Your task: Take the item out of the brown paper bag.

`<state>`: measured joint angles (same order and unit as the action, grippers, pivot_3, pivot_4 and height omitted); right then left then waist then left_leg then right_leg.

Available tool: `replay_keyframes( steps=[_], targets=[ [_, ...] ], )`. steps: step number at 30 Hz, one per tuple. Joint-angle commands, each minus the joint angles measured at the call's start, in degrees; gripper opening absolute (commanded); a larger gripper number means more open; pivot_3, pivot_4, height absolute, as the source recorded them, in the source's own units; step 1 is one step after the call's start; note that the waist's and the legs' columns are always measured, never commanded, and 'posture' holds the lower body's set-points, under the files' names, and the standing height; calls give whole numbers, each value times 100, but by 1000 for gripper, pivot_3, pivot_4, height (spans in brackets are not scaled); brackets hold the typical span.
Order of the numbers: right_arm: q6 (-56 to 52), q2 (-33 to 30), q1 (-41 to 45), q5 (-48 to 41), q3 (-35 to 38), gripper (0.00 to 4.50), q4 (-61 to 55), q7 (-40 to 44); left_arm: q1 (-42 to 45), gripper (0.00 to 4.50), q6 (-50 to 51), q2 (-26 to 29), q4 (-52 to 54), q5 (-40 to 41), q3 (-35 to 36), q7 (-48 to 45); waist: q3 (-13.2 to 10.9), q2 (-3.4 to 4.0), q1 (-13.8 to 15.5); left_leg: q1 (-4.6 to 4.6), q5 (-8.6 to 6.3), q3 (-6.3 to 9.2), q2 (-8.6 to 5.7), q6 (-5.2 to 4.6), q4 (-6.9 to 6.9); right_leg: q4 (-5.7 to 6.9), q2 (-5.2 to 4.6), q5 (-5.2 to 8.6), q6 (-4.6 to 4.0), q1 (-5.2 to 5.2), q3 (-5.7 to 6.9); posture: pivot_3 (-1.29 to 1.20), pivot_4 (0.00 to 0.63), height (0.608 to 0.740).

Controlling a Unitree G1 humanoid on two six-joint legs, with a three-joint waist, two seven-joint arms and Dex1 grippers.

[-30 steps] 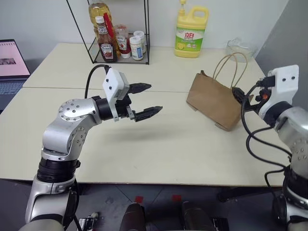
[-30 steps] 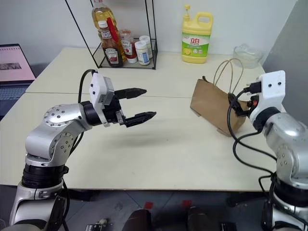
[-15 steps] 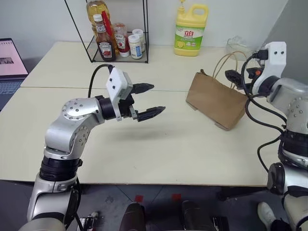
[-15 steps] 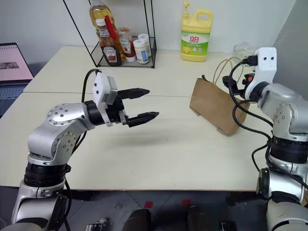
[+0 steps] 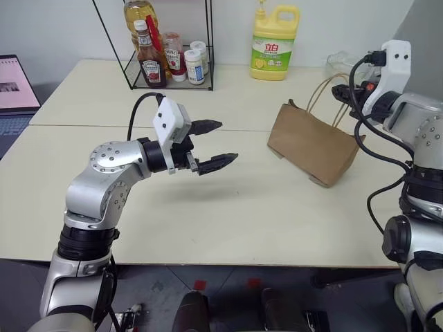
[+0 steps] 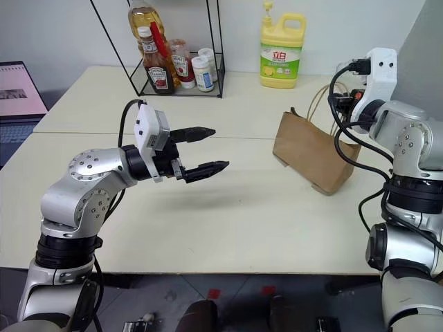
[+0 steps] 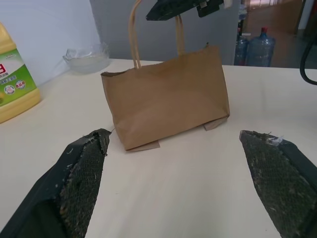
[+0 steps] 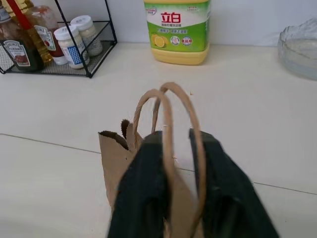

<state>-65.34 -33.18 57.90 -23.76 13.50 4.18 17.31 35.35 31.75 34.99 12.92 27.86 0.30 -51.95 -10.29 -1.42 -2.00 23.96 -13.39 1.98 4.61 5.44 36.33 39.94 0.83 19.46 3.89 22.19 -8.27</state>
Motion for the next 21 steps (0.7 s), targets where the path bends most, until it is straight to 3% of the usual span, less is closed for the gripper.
replay_keyframes(
  steps=[1, 10, 14, 21],
  targets=[
    [286, -265, 291, 112, -301, 24, -133, 300, -62, 4500, -45, 82, 90, 41, 128, -3, -1, 2, 0, 0, 0, -1, 0, 0, 0, 0, 0, 0, 0, 1, 0, 0, 150, 740],
    [1862, -812, 862, 1021, -1687, 24, 557, 1454, -642, 4500, 474, 521, 145, 469, 694, -56, -16, 18, -60, 1, 0, -5, 1, 0, -6, 0, 0, 0, 0, 9, -2, 0, 150, 740],
    [2492, -639, 1354, 1362, -1970, 24, 1117, 1722, -939, 4500, 1412, 631, 295, 1566, 1343, -106, -26, 23, -117, 4, 0, -6, 1, 0, -7, -1, -3, 0, 0, 10, -2, 0, 150, 740],
    [3116, -19, 2143, 1677, -2098, 24, 1991, 1852, -1838, 4500, 1429, 1080, 411, 1532, 1501, -297, -32, 33, -172, 3, 1, -7, 3, 2, -22, 0, -6, 1, -3, 17, 2, 0, 150, 740]
  ],
)
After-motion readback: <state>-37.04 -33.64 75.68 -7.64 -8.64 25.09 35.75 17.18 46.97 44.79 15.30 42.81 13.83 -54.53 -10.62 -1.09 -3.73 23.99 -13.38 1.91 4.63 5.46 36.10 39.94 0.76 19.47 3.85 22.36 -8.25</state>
